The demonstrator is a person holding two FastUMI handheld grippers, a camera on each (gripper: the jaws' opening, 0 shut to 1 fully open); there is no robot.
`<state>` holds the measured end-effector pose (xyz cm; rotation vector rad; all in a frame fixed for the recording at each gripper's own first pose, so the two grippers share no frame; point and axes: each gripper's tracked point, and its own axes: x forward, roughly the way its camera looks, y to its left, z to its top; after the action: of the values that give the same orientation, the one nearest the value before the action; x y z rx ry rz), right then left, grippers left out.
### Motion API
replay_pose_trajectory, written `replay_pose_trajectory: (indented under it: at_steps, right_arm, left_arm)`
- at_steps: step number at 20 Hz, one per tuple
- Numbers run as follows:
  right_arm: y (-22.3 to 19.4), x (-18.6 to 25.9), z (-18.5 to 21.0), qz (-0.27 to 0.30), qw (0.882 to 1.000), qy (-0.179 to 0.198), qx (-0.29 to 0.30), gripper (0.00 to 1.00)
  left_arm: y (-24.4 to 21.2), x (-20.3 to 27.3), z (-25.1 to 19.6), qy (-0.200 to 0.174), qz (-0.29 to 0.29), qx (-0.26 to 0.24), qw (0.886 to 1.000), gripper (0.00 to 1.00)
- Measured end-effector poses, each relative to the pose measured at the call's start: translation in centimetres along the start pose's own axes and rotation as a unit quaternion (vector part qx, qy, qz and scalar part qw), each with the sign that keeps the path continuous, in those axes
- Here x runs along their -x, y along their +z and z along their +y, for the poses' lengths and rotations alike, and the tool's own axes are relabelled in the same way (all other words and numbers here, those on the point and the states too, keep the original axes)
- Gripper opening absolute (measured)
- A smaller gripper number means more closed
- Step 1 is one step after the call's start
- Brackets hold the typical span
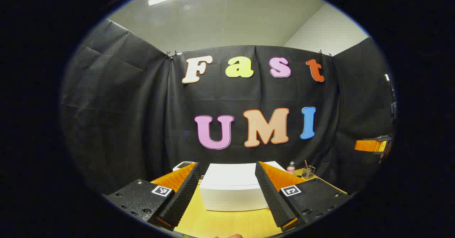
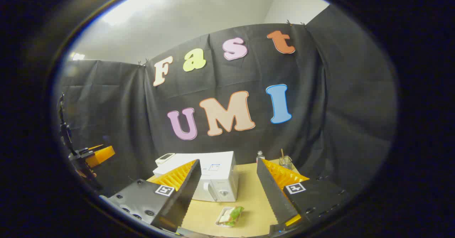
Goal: Open the microwave oven with the left hand, put the food in, and close the microwave oven.
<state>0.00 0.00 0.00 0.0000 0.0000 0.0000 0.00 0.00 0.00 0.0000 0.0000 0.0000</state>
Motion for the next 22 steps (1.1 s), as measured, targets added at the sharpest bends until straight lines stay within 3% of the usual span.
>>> replay_pose_trajectory:
  at_steps: [2,3,6,7,8,9,17,22]
  right_arm:
    - [0.3,0.4,-0.1,-0.003,1.000,0.000,-0.002,0.92]
    - [0.3,0.6,0.1,-0.005,1.000,0.001,0.000,0.97]
    - [0.3,0.8,0.8,-0.004,1.000,0.007,0.009,0.97]
    - [0.1,0.9,1.3,-0.003,1.000,0.011,0.014,0.92]
    - [0.0,1.0,1.6,-0.002,1.000,0.013,0.018,0.97]
    - [-0.2,1.0,1.8,-0.002,1.000,0.016,0.025,0.92]
    - [0.0,2.0,3.8,-0.018,0.998,0.031,0.056,0.92]
    - [-0.3,2.8,4.8,-0.021,0.997,0.038,0.071,0.97]
  left_arm:
    - [0.4,0.2,0.0,0.001,-0.008,-0.004,1.000,0.95]
    - [0.5,0.3,0.0,0.001,-0.011,-0.005,1.000,0.92]
    - [0.5,0.5,0.0,0.001,-0.010,-0.005,1.000,0.95]
    - [0.1,0.7,0.0,0.000,-0.007,-0.006,1.000,0.95]
    - [0.2,0.7,-0.1,-0.002,-0.008,-0.006,1.000,0.95]
    - [0.2,0.7,-0.1,-0.004,-0.007,-0.005,1.000,0.93]
    - [-0.8,0.5,0.0,-0.007,-0.006,-0.004,1.000,0.93]
    - [-5.0,0.4,-2.5,-0.048,0.018,0.017,0.999,0.93]
